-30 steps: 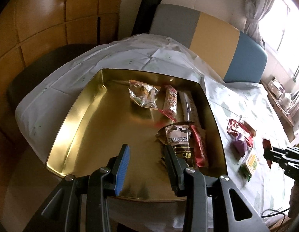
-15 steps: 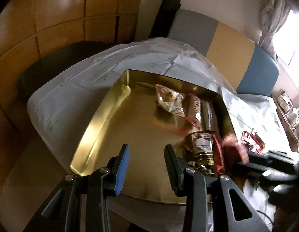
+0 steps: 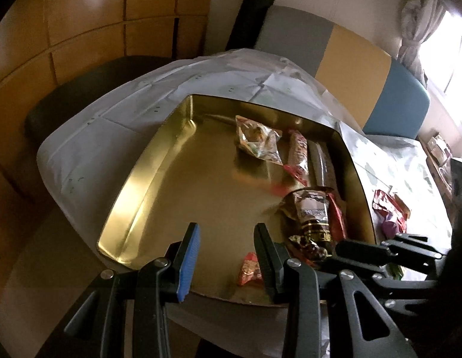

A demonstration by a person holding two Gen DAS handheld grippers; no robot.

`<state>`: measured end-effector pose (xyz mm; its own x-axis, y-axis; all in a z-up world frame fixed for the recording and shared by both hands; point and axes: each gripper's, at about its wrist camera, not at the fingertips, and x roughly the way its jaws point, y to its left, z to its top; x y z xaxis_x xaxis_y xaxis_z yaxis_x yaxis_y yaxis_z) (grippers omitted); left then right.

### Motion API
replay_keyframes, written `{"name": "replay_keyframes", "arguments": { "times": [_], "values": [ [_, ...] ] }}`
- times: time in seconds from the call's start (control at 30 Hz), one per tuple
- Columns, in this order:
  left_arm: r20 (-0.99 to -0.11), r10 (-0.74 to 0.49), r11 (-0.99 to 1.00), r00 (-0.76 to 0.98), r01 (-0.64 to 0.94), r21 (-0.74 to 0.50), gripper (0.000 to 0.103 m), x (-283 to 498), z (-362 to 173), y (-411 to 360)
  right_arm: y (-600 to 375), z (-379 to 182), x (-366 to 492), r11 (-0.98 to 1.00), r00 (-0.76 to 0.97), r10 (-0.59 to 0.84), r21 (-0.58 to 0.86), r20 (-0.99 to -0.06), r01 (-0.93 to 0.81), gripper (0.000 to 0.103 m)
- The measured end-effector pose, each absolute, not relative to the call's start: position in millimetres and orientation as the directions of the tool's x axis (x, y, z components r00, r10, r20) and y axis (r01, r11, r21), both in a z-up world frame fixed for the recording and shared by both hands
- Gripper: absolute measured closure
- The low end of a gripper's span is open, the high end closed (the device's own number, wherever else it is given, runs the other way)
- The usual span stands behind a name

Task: Organize snacks
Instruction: 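Carry the red candy bar into the gold tray and open the right gripper, then move both grippers back toward the remaining snacks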

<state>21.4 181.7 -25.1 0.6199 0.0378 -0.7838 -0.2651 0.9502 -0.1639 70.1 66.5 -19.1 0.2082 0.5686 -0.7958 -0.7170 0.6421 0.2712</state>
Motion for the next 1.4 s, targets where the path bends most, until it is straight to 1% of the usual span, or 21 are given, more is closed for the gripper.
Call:
{"name": "replay_keyframes", "arguments": {
  "times": [0.27,0.47,0.53,0.57,0.83,0.9,1.13,1.23,1.4],
  "values": [
    [-0.779,0.04,0.962,0.626,-0.234,-0.139,0.065,21,-21,168,35,4,58,0.678,0.296,0.584,0.253,-0.756,-0.69,0.077],
    [-0.778,0.031,0.969,0.627,-0.211,-0.132,0.065,22,-18,161,15,13,51,0.708,0.343,0.568,0.231,-0.748,-0.668,0.077],
    [-0.776,0.028,0.97,0.63,-0.203,-0.13,0.065,21,-17,158,10,14,52,0.718,0.356,0.559,0.223,-0.748,-0.66,0.069],
    [-0.776,0.027,0.972,0.63,-0.199,-0.128,0.065,21,-17,156,6,15,50,0.725,0.367,0.554,0.216,-0.747,-0.654,0.067],
    [-0.778,0.019,0.978,0.628,-0.173,-0.116,0.065,22,-16,147,-11,15,49,0.758,0.409,0.523,0.188,-0.748,-0.625,0.065],
    [-0.777,0.017,0.979,0.629,-0.168,-0.114,0.065,22,-15,144,-16,15,49,0.766,0.42,0.514,0.181,-0.748,-0.616,0.06],
    [-0.776,0.013,0.984,0.63,-0.147,-0.103,0.065,22,-14,138,-46,18,52,0.801,0.461,0.47,0.144,-0.753,-0.581,0.052],
    [-0.777,0.011,0.985,0.63,-0.139,-0.099,0.065,22,-13,135,-69,19,56,0.827,0.486,0.431,0.117,-0.761,-0.55,0.049],
    [-0.781,0.007,0.987,0.625,-0.127,-0.093,0.065,23,-14,130,-111,17,64,0.874,0.52,0.352,0.075,-0.778,-0.48,0.048]
  ]
}}
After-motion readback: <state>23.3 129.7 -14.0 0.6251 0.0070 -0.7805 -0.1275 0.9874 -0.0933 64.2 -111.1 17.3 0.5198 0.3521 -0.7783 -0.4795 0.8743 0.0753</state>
